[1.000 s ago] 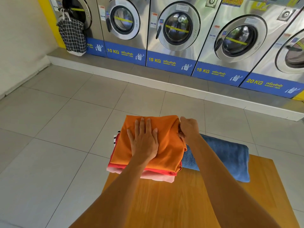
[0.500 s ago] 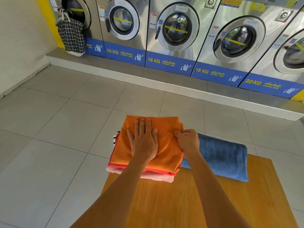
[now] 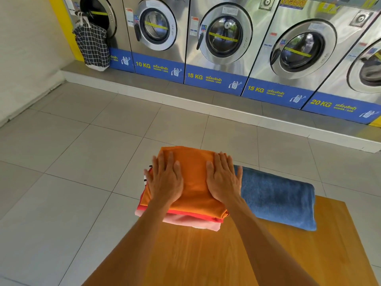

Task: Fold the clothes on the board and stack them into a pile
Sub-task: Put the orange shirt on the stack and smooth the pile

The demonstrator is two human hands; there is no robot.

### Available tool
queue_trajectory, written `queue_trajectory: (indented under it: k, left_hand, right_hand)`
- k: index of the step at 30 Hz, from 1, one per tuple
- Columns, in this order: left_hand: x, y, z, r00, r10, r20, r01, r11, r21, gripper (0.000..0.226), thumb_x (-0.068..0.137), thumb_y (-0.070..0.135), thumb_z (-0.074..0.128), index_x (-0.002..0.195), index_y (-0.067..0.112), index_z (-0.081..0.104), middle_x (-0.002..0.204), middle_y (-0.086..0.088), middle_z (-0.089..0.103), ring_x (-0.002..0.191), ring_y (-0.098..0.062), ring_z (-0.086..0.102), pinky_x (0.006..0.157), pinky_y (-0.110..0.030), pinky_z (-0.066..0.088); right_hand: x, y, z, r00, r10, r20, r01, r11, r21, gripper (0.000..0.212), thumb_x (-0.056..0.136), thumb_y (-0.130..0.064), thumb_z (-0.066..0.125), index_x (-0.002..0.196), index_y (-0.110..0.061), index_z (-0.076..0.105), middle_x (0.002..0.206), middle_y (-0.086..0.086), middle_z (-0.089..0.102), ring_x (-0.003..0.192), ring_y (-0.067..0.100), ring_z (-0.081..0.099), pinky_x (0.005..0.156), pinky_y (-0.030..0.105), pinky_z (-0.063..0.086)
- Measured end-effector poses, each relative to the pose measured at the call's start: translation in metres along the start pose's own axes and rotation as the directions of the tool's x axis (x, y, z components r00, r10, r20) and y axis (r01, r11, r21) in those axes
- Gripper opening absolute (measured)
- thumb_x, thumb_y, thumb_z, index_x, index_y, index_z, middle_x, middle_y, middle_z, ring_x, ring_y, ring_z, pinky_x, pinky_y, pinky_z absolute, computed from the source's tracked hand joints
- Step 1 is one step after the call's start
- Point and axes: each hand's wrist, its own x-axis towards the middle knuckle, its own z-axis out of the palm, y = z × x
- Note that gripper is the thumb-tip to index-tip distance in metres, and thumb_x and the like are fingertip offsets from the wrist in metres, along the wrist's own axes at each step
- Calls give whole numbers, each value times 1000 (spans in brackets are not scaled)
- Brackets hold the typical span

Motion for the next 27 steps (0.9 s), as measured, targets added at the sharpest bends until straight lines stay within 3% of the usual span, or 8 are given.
queue_trajectory:
  k: [3, 7, 9, 13, 16, 20, 25, 27]
  left_hand:
    - [12, -24, -17, 977, -208, 48, 211, 974, -84, 62, 102, 49, 14, 154, 14, 13, 160, -15, 21, 148, -33, 14, 117, -60, 8]
    - [25, -33, -34, 957, -195, -215, 165, 975, -147, 44, 103, 34, 32, 132, 6, 49, 123, -16, 63, 120, -35, 52, 104, -52, 34]
    - [37, -29, -39, 959, -214, -183, 168, 957, -237, 47, 103, 39, 33, 120, 5, 60, 112, -16, 68, 107, -34, 60, 99, -49, 42]
    - [53, -17, -36, 989, -142, -42, 123, 946, -299, 57, 98, 55, 37, 94, 6, 66, 85, -7, 67, 78, -25, 63, 80, -40, 54]
    - [60, -16, -32, 982, -176, -67, 136, 910, -392, 35, 95, 53, 47, 93, 21, 61, 86, 5, 60, 79, -17, 58, 76, -35, 49]
    - [70, -24, -40, 944, -328, -36, 255, 795, -550, 33, 90, 48, 57, 63, 30, 51, 65, 11, 52, 60, -9, 50, 53, -22, 36]
    - [63, -23, -35, 795, -571, 203, 521, 473, -710, 34, 89, 40, 62, 66, 22, 44, 67, 2, 48, 60, -17, 46, 52, -28, 37]
    - [57, -14, -32, 825, -552, 122, 481, 572, -664, 25, 91, 38, 58, 77, 18, 58, 73, 1, 57, 70, -21, 55, 60, -31, 45]
  right_hand:
    - [8, -7, -7, 998, 43, -35, -47, 992, -116, 65, 103, -50, 5, 161, -21, 6, 169, -2, 3, 155, 22, -11, 121, 59, -11]
    - [-2, -30, 1, 978, -159, -138, 161, 987, 9, 60, 102, -56, 10, 159, -37, 7, 169, -2, -2, 155, 21, -10, 124, 51, -5]
    - [-13, -33, 12, 977, -182, -116, 190, 980, 65, 62, 100, -63, 8, 158, -42, 5, 169, -6, -2, 155, 17, -10, 124, 46, -7]
    - [-10, -27, 15, 981, -157, -115, 164, 985, 56, 63, 98, -67, 7, 157, -45, 6, 169, -7, 1, 155, 16, -8, 124, 45, -8]
    - [-9, -26, 13, 984, -147, -96, 152, 987, 44, 65, 95, -69, 5, 156, -47, 4, 169, -7, 3, 155, 16, -6, 123, 47, -11]
    - [-10, -25, 14, 990, -101, -96, 104, 994, 36, 74, 91, -75, 4, 158, -42, 2, 169, -5, 1, 155, 17, -7, 121, 49, -11]
    - [-11, -16, 13, 993, 113, -47, -110, 992, 60, 93, 87, -80, 4, 160, -24, -1, 169, -6, -6, 155, 15, -8, 123, 53, -8]
    - [-15, -14, 12, 989, 146, -34, -144, 988, 61, 92, 88, -79, 3, 160, -22, -4, 169, -6, -7, 155, 16, -8, 123, 53, -7]
